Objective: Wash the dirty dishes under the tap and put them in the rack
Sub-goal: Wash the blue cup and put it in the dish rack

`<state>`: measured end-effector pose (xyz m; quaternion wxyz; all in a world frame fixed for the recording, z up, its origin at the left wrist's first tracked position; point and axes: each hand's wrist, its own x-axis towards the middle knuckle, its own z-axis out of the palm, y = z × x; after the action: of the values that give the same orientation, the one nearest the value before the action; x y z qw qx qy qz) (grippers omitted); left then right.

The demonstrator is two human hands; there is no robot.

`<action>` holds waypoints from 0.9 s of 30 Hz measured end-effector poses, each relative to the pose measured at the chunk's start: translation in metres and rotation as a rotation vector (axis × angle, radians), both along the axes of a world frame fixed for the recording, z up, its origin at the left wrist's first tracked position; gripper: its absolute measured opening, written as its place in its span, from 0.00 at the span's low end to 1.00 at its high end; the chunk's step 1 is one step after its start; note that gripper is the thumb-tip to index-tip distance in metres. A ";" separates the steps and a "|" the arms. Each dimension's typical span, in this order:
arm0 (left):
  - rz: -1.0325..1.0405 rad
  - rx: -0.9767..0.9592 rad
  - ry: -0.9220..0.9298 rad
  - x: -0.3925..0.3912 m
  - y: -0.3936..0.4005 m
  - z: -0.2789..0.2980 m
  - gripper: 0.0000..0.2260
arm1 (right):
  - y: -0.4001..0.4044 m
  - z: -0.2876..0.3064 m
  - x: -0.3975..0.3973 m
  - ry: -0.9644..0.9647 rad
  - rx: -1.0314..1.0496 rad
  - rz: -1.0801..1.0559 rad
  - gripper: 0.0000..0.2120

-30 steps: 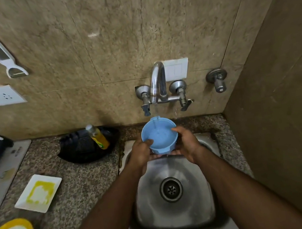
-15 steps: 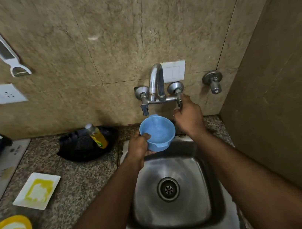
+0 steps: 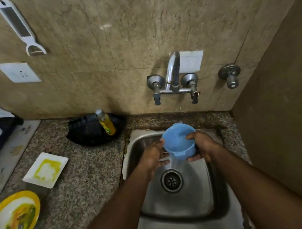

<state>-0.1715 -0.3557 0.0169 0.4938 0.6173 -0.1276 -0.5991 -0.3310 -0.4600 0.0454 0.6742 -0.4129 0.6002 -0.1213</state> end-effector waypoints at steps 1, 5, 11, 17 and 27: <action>0.009 0.001 -0.008 0.002 -0.001 -0.001 0.16 | 0.000 -0.001 0.002 -0.019 -0.007 -0.026 0.15; 0.122 -0.012 -0.115 0.014 -0.002 -0.002 0.15 | 0.016 -0.013 0.022 -0.067 0.007 0.032 0.14; 0.052 0.034 -0.114 0.018 0.003 -0.021 0.16 | 0.034 -0.030 -0.008 0.057 0.047 0.161 0.16; 0.098 0.014 0.052 -0.008 0.003 -0.033 0.17 | 0.020 -0.017 0.005 0.191 -0.176 0.269 0.20; 0.110 0.167 0.175 0.005 0.000 -0.039 0.28 | 0.026 0.006 0.007 0.654 -1.014 0.898 0.46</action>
<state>-0.1661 -0.3561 -0.0217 0.4821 0.6077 0.0005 -0.6311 -0.3243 -0.4337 0.0515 0.1734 -0.8928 0.4144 0.0328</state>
